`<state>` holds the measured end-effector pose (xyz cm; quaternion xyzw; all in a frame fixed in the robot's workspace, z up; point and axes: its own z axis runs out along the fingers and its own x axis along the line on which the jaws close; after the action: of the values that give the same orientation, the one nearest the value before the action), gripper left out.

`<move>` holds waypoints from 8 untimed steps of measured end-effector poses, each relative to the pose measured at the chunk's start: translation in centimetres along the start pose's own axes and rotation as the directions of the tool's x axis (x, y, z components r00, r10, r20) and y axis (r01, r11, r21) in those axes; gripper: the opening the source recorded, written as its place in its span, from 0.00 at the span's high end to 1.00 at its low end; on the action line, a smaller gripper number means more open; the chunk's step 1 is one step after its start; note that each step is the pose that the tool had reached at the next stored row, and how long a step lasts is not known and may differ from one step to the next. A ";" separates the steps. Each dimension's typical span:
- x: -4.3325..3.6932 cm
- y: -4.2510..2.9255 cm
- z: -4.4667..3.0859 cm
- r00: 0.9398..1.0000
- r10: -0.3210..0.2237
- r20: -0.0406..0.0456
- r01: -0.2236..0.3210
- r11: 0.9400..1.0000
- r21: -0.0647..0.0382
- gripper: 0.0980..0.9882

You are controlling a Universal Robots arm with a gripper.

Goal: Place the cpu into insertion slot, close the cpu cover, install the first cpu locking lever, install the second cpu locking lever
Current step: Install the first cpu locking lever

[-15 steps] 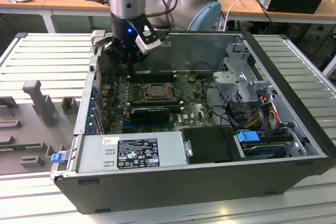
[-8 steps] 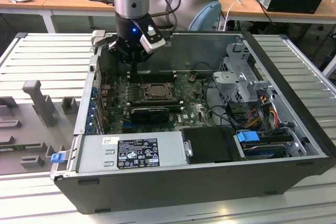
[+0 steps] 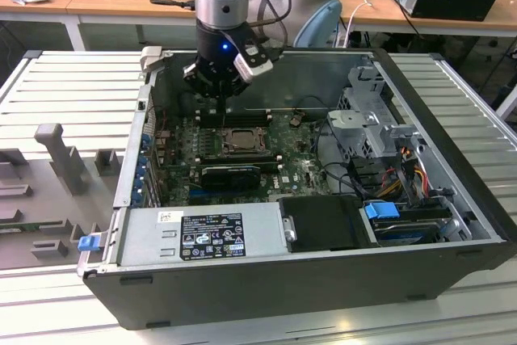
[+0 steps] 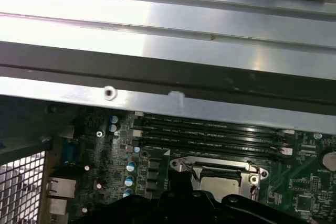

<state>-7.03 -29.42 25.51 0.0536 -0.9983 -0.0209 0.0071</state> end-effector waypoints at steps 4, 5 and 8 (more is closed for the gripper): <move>-1.64 -0.18 0.16 1.000 0.001 0.000 -0.001 1.000 0.000 0.99; -1.92 -0.23 0.16 1.000 0.000 0.001 0.000 1.000 -0.011 0.99; -2.01 -0.35 0.21 1.000 0.000 0.006 0.000 0.998 -0.056 0.99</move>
<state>-4.99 -29.54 25.27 0.0535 -0.9973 -0.0491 0.0056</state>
